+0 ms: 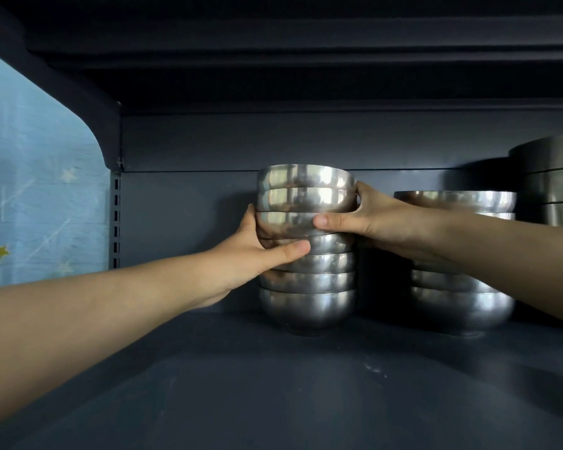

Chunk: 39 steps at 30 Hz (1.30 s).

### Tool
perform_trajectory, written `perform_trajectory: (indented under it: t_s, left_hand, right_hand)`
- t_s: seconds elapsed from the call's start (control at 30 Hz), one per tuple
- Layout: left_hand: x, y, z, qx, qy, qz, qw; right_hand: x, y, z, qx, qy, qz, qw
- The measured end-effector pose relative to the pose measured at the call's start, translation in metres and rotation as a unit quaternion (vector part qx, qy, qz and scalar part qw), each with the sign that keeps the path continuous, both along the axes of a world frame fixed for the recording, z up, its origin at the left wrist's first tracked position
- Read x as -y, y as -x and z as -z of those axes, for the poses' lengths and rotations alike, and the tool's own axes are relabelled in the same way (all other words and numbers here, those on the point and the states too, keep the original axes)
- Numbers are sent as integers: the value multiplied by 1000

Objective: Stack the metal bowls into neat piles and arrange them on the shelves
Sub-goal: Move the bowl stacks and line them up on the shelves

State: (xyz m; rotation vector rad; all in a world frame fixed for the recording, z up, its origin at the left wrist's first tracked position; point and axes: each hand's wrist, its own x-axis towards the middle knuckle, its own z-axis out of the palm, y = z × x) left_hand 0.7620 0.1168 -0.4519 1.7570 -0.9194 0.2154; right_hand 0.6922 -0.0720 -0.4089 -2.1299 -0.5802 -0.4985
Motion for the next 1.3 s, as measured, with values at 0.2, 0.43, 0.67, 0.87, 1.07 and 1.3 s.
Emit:
perform_trajectory:
  t_s: [0.2,0.43,0.67,0.87,1.07,1.3]
  left_hand:
    - [-3,4,-3,10,-4,4,1000]
    - [-7,4,-9,21,-22,-24,999]
    - [-5,5,-6,26,-32,-48,998]
    - [-7,4,-5,35,-55,-43,997]
    - [-4,9,-4,41,-61,-22,997]
    - [-3,10,-10,-67,7,-44,997]
  right_hand:
    - [0,-3,4,47,-57,33,997]
    - [4,-5,-3,26,-52,52,997]
    - [6,-6,0,10,-39,36,999]
    - [1,7,8,-1,-3,35,999]
    - [1,-2,19,18,-20,85,996]
    - [1,7,5,-4,-9,75,997]
